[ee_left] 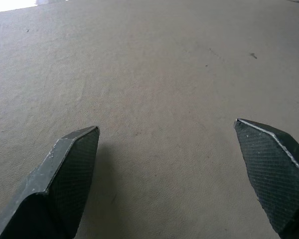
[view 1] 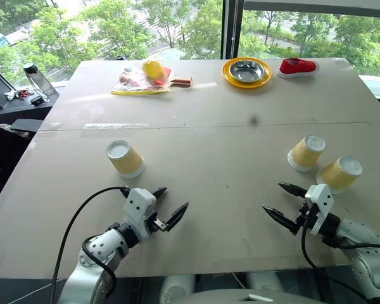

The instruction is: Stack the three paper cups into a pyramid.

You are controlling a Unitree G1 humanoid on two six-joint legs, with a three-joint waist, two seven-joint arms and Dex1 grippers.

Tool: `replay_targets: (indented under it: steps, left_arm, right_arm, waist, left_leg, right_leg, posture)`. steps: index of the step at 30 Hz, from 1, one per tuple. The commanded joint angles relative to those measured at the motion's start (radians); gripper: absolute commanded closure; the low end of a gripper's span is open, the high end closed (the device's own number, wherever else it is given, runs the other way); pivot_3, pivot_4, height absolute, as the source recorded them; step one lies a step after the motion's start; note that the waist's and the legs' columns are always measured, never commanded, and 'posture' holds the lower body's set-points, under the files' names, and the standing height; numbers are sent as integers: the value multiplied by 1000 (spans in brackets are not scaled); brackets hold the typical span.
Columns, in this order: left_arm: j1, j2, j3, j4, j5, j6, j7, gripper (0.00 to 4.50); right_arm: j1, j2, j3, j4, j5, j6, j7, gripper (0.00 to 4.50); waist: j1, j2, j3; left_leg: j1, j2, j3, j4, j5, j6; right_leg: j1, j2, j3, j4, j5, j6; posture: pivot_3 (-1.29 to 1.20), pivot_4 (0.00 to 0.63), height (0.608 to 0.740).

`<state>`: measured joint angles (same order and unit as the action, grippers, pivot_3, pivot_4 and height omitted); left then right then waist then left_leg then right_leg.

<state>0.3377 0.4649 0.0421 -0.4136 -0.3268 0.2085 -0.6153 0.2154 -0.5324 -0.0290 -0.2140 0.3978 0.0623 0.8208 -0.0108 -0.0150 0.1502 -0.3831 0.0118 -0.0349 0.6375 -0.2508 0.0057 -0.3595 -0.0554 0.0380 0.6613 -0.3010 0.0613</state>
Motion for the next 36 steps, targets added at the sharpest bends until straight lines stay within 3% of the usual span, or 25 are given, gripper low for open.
replay_targets:
  steps: [1, 11, 21, 28, 33, 36]
  left_arm:
    - [7, -6, 14, 4, -9, -42, -18, 55]
    - [9, -35, 9, 227, 4, -252, -114, 55]
    - [-13, -29, 6, 279, -1, -312, -146, 55]
    - [-38, -8, -15, 210, 0, -297, -159, 55]
    - [-152, 49, -13, 9, -144, -119, -186, 55]
    - [-291, 133, -1, -78, -261, 18, -240, 55]
  right_arm:
    - [-14, 14, -10, 1, 10, -20, 9, 0]
    - [6, 33, -27, -5, -3, -46, -5, 0]
    - [9, 31, -35, -9, 0, -56, -11, 0]
    - [3, 27, -79, -30, 31, -66, -21, 0]
    - [-50, -23, -202, -95, 127, 3, -50, 0]
    - [-176, -45, -288, -93, 125, 83, -193, 0]
  waist:
    - [0, 0, 0]
    - [-1, 2, -1]
    - [-2, 8, -5]
    - [-2, 8, -5]
    - [1, 5, -2]
    - [-3, 4, -1]
  left_leg:
    - [0, 0, 0, 0, 0, 0]
    - [1, 0, 1, 0, 0, 0]
    - [2, 0, 1, 0, 0, 0]
    - [2, 0, 1, 0, 0, 0]
    - [0, 0, 0, 0, 0, 0]
    - [1, -1, 1, 1, 0, 0]
  right_leg:
    - [0, 0, 0, 0, 0, 0]
    - [0, 0, 0, 0, 0, 0]
    - [1, 1, -1, 1, 0, 0]
    - [1, 1, -1, 1, 0, 0]
    - [0, 0, -2, 1, 0, 0]
    - [1, 0, -2, 2, 0, 0]
  posture:
    - [0, 150, 740]
    - [0, 150, 740]
    - [0, 150, 740]
    - [0, 150, 740]
    - [0, 150, 740]
    - [0, 150, 740]
